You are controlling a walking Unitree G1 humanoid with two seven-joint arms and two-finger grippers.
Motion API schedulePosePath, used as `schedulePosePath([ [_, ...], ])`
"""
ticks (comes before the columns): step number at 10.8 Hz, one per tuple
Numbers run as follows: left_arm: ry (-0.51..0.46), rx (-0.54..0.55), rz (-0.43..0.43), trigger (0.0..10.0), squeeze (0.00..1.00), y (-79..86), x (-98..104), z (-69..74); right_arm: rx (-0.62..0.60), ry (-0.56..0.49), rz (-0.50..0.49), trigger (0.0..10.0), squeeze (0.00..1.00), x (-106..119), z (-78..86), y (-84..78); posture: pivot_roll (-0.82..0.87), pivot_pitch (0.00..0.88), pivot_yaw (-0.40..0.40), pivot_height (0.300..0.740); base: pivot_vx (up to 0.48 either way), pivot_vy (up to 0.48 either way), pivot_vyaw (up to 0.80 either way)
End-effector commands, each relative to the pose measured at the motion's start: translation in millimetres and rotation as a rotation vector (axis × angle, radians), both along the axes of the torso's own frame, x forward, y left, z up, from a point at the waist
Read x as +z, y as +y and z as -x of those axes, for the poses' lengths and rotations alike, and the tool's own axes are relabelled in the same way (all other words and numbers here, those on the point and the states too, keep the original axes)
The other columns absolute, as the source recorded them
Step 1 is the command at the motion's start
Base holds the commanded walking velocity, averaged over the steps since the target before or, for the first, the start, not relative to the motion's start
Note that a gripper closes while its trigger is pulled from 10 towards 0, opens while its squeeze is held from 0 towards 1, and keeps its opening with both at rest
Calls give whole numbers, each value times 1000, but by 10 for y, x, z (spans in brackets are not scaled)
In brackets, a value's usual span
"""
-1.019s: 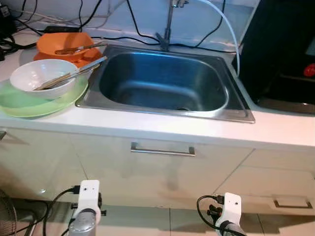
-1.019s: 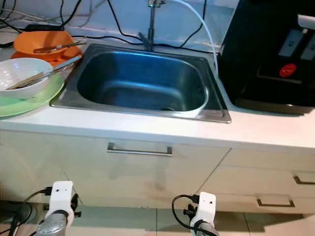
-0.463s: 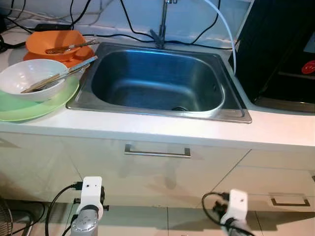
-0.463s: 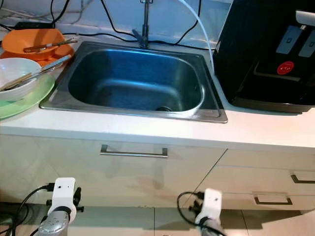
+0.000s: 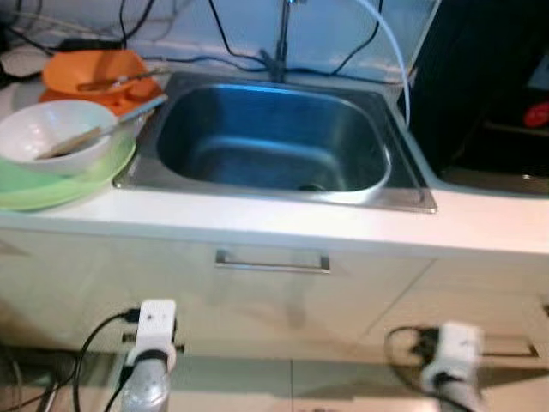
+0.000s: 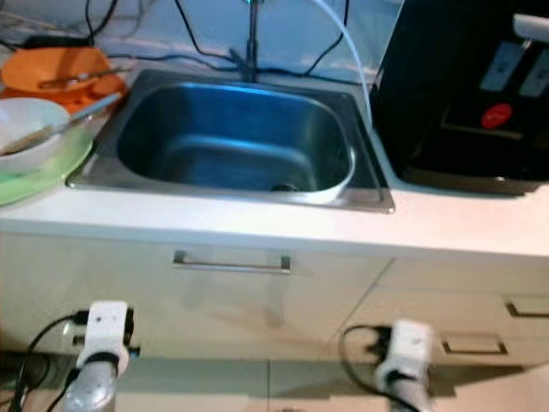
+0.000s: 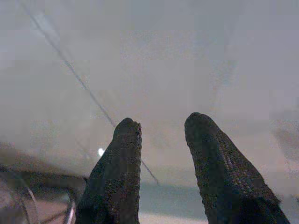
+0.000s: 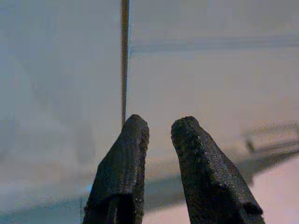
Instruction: Kitchen organization
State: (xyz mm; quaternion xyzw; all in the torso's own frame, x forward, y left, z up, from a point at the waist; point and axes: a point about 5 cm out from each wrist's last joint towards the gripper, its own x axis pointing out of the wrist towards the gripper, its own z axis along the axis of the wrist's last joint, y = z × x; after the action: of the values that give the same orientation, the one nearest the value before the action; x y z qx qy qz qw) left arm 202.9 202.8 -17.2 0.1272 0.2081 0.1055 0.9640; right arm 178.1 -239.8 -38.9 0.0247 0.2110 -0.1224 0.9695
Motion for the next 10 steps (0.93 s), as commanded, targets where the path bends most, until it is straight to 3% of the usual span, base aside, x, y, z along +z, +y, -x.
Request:
schedulePosePath([
  [1, -19, -7, -18, 10000, 0, -17, -2, 5, -27, -40, 10, 10000, 0, 75, 0, -94, -98, 55, -87, 740, 0, 0, 0],
  [4, -130, -15, -73, 10000, 0, -29, 65, -12, -59, -127, 69, 10000, 0, 317, 243, -275, -127, 73, -92, 740, 0, 0, 0],
  [6, -181, -4, -93, 10000, 0, -44, 78, -2, -63, -180, 86, 10000, 0, 513, 282, -296, -138, 79, -94, 740, 0, 0, 0],
  [8, -228, -22, -110, 10000, 0, -56, 97, -6, -38, -273, 105, 10000, 0, 782, 169, -271, -131, 80, -94, 740, 0, 0, 0],
  [10, -268, -42, -104, 10000, 0, -69, 114, -25, -2, -355, 98, 10000, 0, 1138, 9, -69, -116, 83, -102, 740, 0, 0, 0],
])
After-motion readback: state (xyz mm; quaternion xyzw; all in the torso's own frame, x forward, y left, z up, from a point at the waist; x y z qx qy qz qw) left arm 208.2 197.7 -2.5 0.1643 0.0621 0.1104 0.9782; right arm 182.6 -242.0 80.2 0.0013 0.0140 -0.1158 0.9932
